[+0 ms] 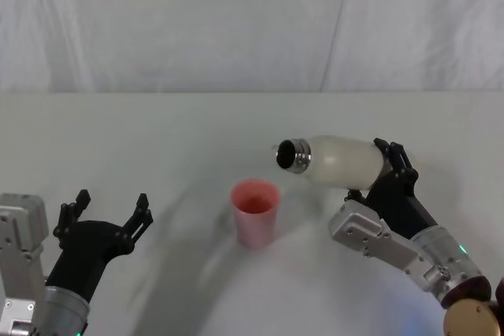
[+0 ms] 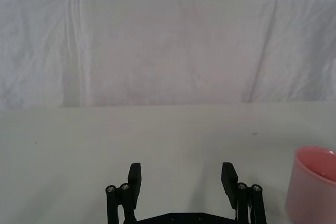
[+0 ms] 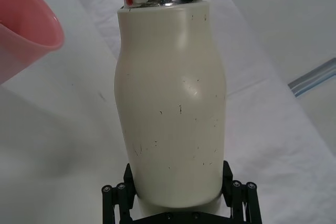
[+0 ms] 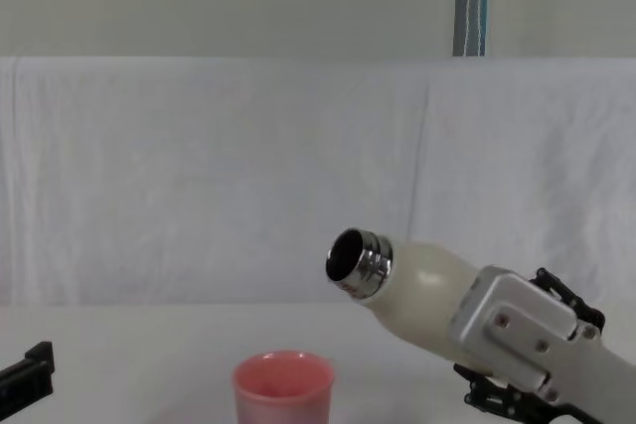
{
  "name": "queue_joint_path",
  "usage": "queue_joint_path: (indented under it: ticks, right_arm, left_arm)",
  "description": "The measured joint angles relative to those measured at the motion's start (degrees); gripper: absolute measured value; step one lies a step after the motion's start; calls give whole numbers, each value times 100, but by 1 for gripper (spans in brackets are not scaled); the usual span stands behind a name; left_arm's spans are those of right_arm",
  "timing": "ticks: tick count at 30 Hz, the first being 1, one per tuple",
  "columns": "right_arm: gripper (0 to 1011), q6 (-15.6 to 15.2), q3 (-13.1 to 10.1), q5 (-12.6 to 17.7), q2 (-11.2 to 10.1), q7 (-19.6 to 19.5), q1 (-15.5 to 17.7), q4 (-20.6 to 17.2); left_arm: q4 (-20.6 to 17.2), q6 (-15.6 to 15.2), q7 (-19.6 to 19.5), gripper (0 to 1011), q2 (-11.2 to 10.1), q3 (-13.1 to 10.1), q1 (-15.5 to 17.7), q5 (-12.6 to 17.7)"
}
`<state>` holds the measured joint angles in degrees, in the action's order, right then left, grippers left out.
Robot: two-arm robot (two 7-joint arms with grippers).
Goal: Grasp the thermos with one hand and pour water into the cup lid.
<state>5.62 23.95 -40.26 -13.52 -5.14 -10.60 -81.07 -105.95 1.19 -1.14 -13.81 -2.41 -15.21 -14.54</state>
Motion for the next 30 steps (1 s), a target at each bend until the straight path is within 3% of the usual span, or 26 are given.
queue_joint_path:
  ticks: [30]
  right_arm:
    - [955,-216,326,-698,-176,-239,-178,29]
  left_arm:
    - [0,0,0,1001,0,0,0,0]
